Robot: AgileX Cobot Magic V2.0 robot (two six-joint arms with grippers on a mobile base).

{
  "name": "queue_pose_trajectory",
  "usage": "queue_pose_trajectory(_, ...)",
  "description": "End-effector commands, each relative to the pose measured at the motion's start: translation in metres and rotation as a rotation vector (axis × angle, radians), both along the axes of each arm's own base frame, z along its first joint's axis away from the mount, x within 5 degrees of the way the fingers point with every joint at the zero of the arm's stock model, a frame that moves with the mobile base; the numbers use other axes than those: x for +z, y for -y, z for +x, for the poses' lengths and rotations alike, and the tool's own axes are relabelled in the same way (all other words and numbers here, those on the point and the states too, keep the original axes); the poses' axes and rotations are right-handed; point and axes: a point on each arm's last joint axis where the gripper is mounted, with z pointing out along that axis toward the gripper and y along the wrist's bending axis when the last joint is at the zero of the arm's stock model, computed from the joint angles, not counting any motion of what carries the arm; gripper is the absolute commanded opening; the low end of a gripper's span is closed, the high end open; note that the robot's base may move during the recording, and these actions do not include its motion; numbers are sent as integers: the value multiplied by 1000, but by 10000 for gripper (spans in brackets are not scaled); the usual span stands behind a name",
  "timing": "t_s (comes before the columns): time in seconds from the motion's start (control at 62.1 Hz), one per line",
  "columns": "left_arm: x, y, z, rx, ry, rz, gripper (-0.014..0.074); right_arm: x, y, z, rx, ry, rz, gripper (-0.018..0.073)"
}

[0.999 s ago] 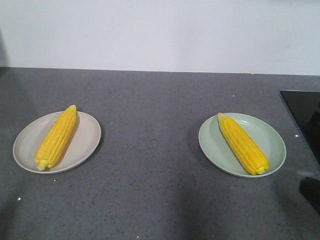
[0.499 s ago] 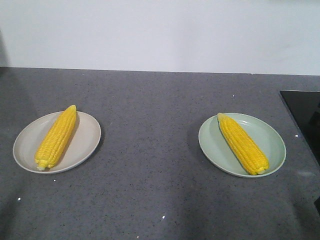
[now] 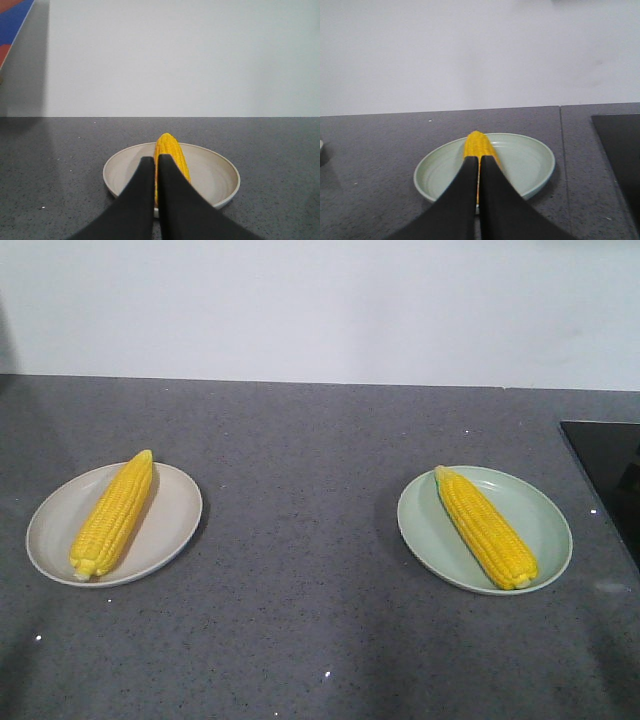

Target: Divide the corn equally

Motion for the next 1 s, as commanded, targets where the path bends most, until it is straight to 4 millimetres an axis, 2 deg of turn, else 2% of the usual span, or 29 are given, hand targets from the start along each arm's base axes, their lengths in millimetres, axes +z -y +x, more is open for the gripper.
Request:
queue_pose_trajectory(0.0, 18, 0, -4, -1, 117, -14, -6, 2, 3, 0, -57, 69, 20, -5)
queue_pose_trajectory(0.129, 18, 0, -4, -1, 117, -14, -6, 4, 6, 0, -104, 88, 38, -3)
queue_pose_trajectory(0.983, 18, 0, -4, -1, 117, -14, -6, 4, 6, 0, -105, 83, 42, -2)
